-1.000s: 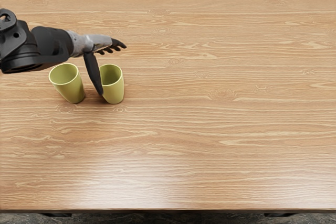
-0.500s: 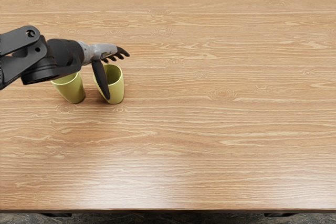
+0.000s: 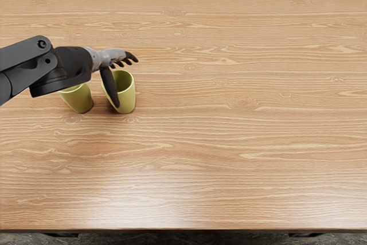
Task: Pick up cup and place in cup with left hand
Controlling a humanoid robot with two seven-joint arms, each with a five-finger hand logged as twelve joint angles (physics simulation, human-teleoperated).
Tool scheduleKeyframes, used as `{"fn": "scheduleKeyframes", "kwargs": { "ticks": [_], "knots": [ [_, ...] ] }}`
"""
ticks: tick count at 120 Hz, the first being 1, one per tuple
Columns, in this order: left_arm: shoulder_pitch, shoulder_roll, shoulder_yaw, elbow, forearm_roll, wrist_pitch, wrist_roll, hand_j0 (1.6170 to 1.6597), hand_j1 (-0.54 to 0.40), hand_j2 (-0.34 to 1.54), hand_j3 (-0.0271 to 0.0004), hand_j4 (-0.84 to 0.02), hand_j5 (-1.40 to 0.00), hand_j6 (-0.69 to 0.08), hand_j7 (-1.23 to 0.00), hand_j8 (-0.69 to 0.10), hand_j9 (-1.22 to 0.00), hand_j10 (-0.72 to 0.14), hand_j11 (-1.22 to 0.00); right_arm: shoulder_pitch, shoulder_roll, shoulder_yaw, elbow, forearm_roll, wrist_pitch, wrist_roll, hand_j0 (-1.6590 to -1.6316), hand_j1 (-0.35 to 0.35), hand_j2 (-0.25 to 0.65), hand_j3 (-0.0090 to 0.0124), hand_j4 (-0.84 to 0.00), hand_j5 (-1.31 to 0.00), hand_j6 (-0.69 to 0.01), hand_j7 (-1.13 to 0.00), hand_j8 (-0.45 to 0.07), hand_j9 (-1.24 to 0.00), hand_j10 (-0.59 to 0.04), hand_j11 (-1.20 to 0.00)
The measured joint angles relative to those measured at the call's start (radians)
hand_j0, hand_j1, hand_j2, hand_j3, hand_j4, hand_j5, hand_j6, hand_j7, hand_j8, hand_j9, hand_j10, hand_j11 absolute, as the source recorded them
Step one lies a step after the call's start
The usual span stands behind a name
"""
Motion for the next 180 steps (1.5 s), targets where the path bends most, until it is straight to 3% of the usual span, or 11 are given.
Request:
{"fn": "scheduleKeyframes", "kwargs": {
  "ticks": [17,33,48,64,72,83,106,121,180],
  "knots": [
    [0.000,-0.002,0.009,0.010,0.001,0.000,0.000,1.6583,0.011,0.12,0.0000,-0.194,-0.24,-0.194,-0.24,-0.193,-0.24,-0.190,-0.24,0.000,0.000,0.000,0.000,0.000,0.000,0.000,-1.6581,-0.349,0.000,0.0000,0.000,0.00,0.000,0.00,0.000,0.00,0.000,0.00],
    [-0.001,-0.004,0.015,0.017,0.006,0.000,0.000,1.6582,-0.026,0.09,0.0000,-0.246,-0.28,-0.247,-0.28,-0.247,-0.28,-0.244,-0.28,0.000,0.000,0.000,0.000,0.000,0.000,0.000,-1.6581,-0.349,0.000,0.0000,0.000,0.00,-0.001,0.00,0.000,0.00,0.000,0.00],
    [0.000,-0.010,0.015,0.020,0.008,0.001,0.000,1.6585,-0.155,0.31,0.0000,-0.297,-0.32,-0.299,-0.32,-0.299,-0.32,-0.296,-0.32,0.000,0.000,0.000,0.000,0.000,0.000,0.000,-1.6581,-0.349,0.000,0.0000,-0.001,0.00,-0.001,0.00,-0.001,0.00,-0.001,0.00],
    [0.000,-0.010,0.015,0.020,0.008,0.002,-0.001,1.6586,-0.125,0.36,0.0000,-0.337,-0.35,-0.331,-0.34,-0.339,-0.34,-0.336,-0.35,0.000,0.000,0.000,0.000,0.000,0.000,0.000,-1.6581,-0.349,0.000,0.0000,-0.001,0.00,-0.001,0.00,-0.001,0.00,-0.001,0.00],
    [0.000,-0.011,0.015,0.020,0.008,0.001,-0.001,1.6584,-0.124,0.36,0.0000,-0.355,-0.36,-0.286,-0.36,-0.357,-0.36,-0.354,-0.36,0.000,0.000,0.000,0.000,0.000,0.000,0.000,-1.6581,-0.349,0.000,0.0000,0.000,0.00,-0.001,0.00,-0.001,0.00,-0.001,0.00],
    [0.000,-0.009,0.016,0.021,0.008,-0.002,-0.001,1.6587,-0.134,0.35,0.0000,-0.375,-0.39,-0.321,-0.38,-0.378,-0.38,-0.375,-0.38,0.001,0.000,0.000,0.000,0.000,0.000,0.000,-1.6581,-0.349,0.000,0.0000,0.000,0.00,-0.001,0.00,-0.001,0.00,0.000,0.00],
    [-0.002,-0.011,0.017,0.021,0.004,-0.009,-0.001,1.6582,-0.174,0.39,0.0000,-0.373,-0.46,-0.260,-0.45,-0.404,-0.45,-0.390,-0.46,0.001,0.000,0.000,0.000,0.000,0.000,0.000,-1.6581,-0.349,0.000,0.0000,0.000,0.00,0.000,0.00,0.000,0.00,0.000,0.00],
    [-0.010,-0.011,0.018,0.021,-0.004,-0.013,0.000,1.6568,-0.160,0.25,0.0000,-0.356,-0.50,-0.272,-0.50,-0.352,-0.50,-0.386,-0.50,0.002,0.000,0.000,0.000,0.000,0.000,0.000,-1.6581,-0.349,0.000,0.0000,0.000,0.00,0.000,0.00,0.000,0.00,0.000,0.00],
    [-0.085,-0.009,0.011,0.025,-0.017,-0.027,0.000,1.6561,-0.053,0.05,0.0000,-0.394,-0.55,-0.350,-0.55,-0.388,-0.54,-0.401,-0.54,0.007,0.000,0.001,0.000,0.001,0.000,0.000,-1.6581,-0.349,0.000,0.0000,0.000,0.00,0.000,0.00,0.000,0.00,0.000,0.00]
  ]
}}
